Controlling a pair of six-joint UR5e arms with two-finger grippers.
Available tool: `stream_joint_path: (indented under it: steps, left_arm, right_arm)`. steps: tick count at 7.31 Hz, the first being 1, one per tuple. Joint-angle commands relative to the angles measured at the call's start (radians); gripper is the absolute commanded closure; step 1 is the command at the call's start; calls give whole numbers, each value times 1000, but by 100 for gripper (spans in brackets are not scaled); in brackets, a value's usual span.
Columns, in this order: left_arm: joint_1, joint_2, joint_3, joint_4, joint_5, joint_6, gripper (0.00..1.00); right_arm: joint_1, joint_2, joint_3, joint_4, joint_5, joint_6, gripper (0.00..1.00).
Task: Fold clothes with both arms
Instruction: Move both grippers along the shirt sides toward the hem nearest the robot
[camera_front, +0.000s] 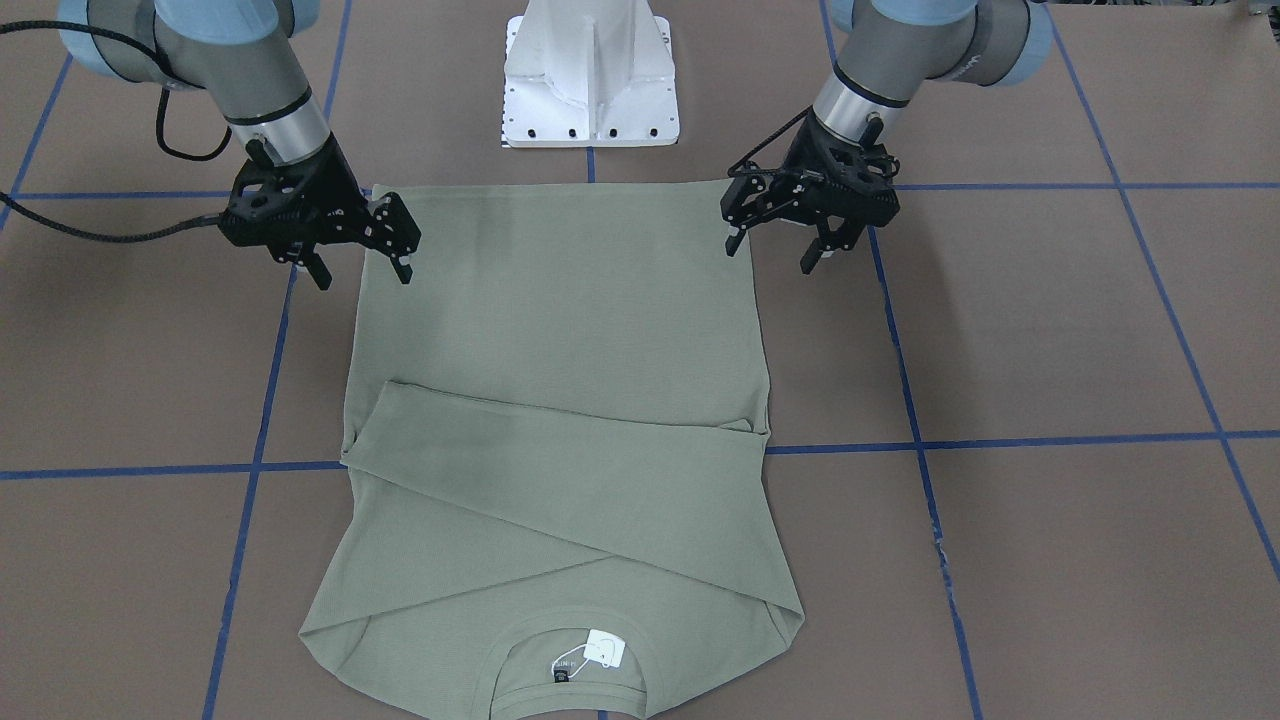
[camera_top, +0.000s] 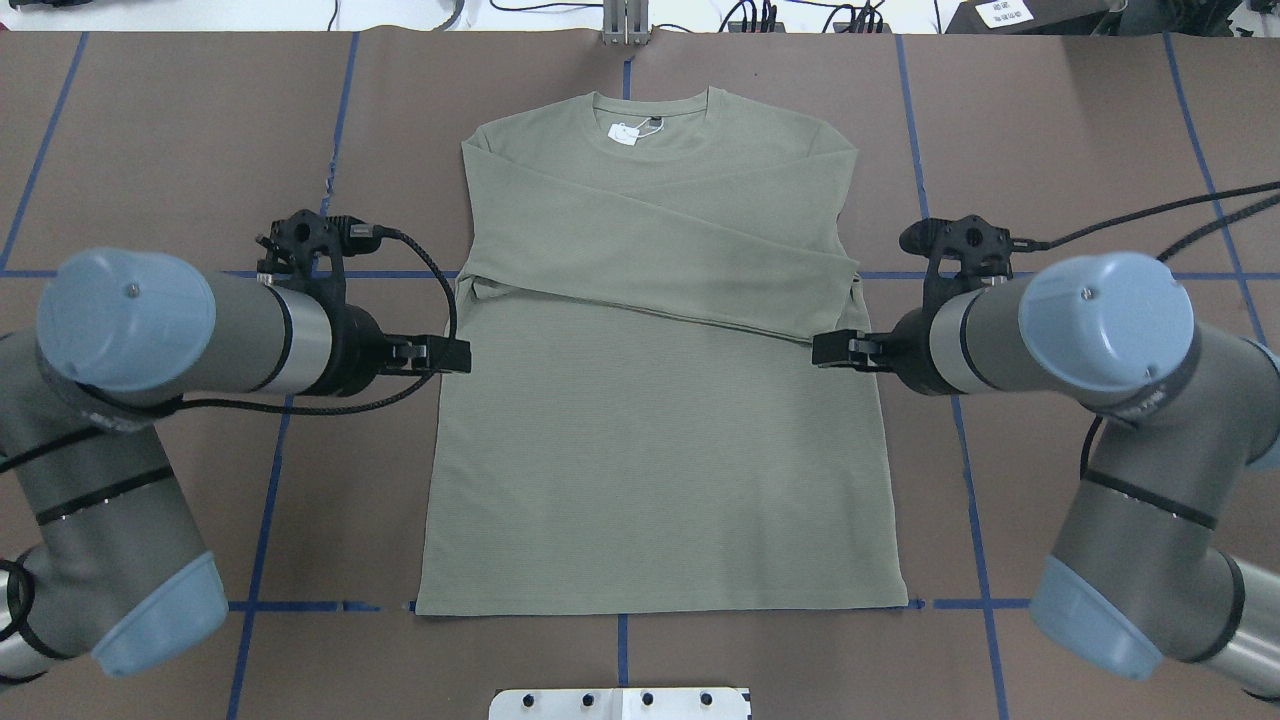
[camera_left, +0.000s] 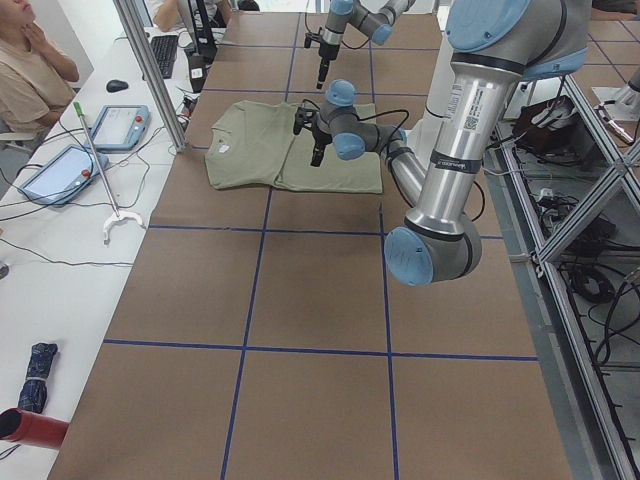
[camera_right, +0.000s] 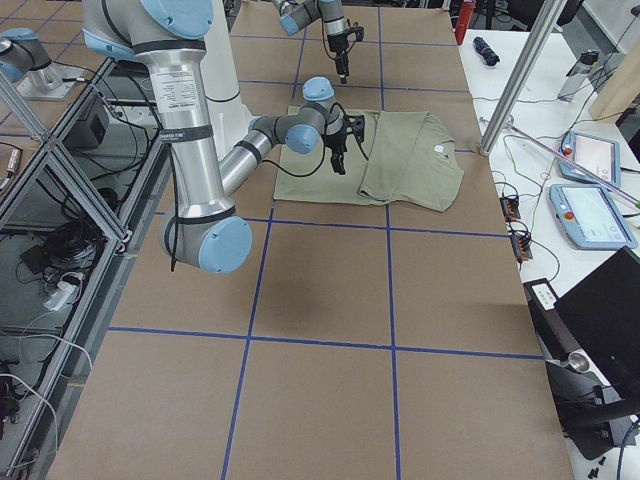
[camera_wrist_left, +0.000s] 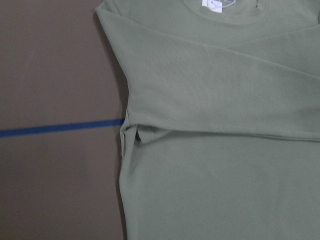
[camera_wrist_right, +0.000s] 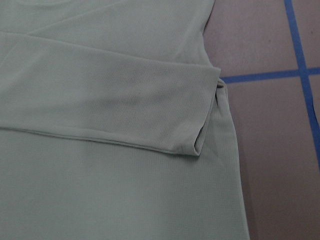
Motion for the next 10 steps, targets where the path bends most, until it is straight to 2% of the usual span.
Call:
stream_joint_path:
  steps: [1,3,6,9,10]
  left_arm:
    - [134,18,-49,-2,111,-234,24]
    - [250,74,-51,0,221,-312,26]
    - [342,154,-43,2,258,-341,26]
    - [425,157,-32,6,273,-386,25]
    - [447,157,-14,6,301,-424,29]
  right_arm:
    - [-168,-162,47,195,-177,202,0]
    - [-287,-238,98,206,-327,308,0]
    - [-296,-240,97,206,-334,309,0]
    - [-300,-240,97,206,-347,307,0]
    - [-303,-240,97,206,-348,307,0]
